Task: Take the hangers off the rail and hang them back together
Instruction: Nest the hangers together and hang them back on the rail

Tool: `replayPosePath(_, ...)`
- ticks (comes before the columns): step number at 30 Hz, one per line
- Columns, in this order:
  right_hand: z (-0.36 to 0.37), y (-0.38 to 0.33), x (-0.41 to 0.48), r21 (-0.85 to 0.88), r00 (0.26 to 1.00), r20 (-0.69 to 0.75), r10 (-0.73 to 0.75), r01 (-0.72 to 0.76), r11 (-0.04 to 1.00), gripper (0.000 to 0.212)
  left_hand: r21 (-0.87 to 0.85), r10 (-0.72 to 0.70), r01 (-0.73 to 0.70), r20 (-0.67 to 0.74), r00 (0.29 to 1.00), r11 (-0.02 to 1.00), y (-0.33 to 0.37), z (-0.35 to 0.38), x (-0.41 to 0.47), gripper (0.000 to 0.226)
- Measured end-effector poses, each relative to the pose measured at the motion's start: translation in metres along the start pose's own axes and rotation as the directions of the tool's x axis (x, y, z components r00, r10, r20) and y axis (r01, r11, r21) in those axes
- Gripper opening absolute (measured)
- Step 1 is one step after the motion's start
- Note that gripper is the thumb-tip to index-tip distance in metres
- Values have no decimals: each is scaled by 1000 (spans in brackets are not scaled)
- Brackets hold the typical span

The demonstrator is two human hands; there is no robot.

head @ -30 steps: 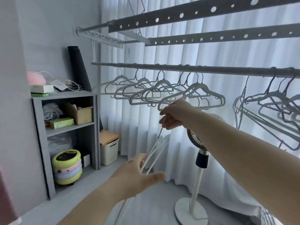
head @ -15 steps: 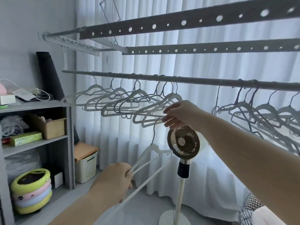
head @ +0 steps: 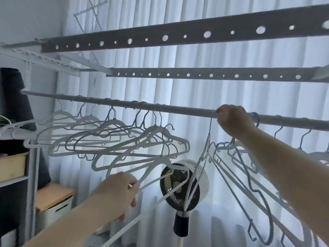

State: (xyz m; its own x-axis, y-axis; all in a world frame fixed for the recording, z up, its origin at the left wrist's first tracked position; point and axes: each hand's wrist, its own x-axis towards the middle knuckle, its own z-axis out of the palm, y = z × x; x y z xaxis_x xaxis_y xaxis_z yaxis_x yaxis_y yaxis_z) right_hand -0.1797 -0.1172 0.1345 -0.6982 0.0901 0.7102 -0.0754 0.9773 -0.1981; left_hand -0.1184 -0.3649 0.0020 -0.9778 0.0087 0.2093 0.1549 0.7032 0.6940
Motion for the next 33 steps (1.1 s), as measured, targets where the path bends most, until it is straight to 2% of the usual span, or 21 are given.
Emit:
replayPosePath(4, 10, 24, 19, -105, 999, 21, -26, 28, 994, 36, -27, 24, -25, -37, 999, 999, 26, 13, 29, 32)
replayPosePath(11, 25, 36, 43, -118, 998, 17, -59, 60, 991, 33, -55, 69, -75, -111, 991, 996, 61, 22, 68, 28)
replayPosePath(16, 22, 39, 42, -95, 994, 30, -105, 108, 990, 37, 10, 117, -117, -86, 989, 993, 85, 21, 94, 32)
replayPosePath(21, 21, 37, 38, -111, 989, 45, -141, 146, 983, 37, -17, 62, -62, -4, 998, 998, 93, 30, 108, 27)
replayPosePath(27, 21, 33, 34, -119, 989, 42, -141, 145, 982, 41, 56, 89, -92, 48, 995, 994, 95, 40, 110, 28)
replayPosePath(33, 21, 31, 32, -126, 990, 43, -136, 140, 982, 42, 30, 116, -119, 87, 989, 992, 95, 40, 111, 24)
